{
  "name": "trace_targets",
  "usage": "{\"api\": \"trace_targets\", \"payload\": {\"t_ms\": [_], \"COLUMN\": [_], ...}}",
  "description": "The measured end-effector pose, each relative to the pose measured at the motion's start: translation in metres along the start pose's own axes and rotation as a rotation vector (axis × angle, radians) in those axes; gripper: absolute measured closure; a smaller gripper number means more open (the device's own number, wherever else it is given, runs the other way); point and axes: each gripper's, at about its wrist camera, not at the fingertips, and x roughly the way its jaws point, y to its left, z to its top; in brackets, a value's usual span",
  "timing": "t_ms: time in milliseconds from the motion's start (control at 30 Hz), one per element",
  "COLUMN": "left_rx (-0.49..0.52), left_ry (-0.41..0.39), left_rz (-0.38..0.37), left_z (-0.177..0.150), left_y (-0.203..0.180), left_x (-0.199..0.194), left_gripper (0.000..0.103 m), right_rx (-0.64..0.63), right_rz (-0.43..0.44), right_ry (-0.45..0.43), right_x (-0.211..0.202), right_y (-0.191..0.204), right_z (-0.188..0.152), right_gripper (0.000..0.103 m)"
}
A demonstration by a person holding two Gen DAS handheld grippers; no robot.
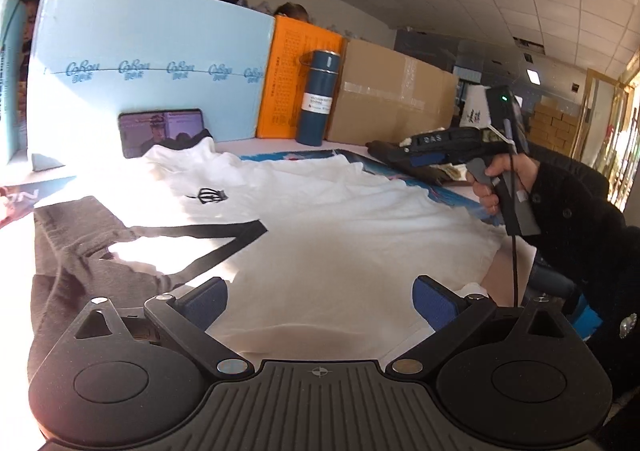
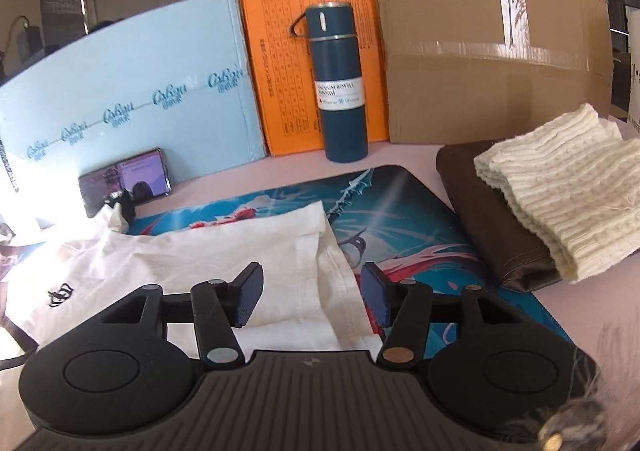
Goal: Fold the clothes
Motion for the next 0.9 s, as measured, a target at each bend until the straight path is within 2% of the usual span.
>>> {"api": "trace_targets", "payload": {"t_ms": [33,67,133,200,367,533,700,833,900], "left_rx": [-0.009,0.018,0.089,0.163,0.26,0.305,0.286,0.265,0.27], "left_ry": [-0.023,-0.027,-0.026,-0.017,-0.029,-0.034,-0.031,-0.046,-0.052], "left_rz": [0.033,0.077,0.145,0.146,0.055,-0.043,-0.057,-0.043,-0.05], "left_z": [-0.001,-0.003,-0.008,-0.014,-0.026,-0.036,-0.041,-0.039,-0.04], "left_y": [0.005,0.005,0.002,-0.008,-0.04,-0.063,-0.066,-0.064,-0.064], "left_x": [-0.011,-0.021,-0.04,-0.052,-0.059,-0.051,-0.045,-0.046,-0.048], "left_gripper": [0.003,0.003,0.003,0.003,0.003,0.002,0.003,0.003,0.003], "right_rx": [-0.018,-0.051,-0.117,-0.17,-0.294,-0.459,-0.735,-0.876,-0.909], "right_rz": [0.036,0.071,0.127,0.166,0.312,0.343,0.354,0.45,0.51], "right_ry": [-0.039,-0.069,-0.1,-0.085,0.0,0.071,0.064,0.035,0.016], "right_x": [-0.013,-0.026,-0.048,-0.064,-0.092,-0.115,-0.136,-0.137,-0.134], "right_y": [0.002,0.007,0.017,0.027,0.05,0.072,0.102,0.13,0.143], "right_z": [-0.004,-0.011,-0.025,-0.041,-0.075,-0.098,-0.128,-0.147,-0.153], "right_gripper": [0.023,0.016,0.01,0.005,0.004,0.004,0.004,0.004,0.004]}}
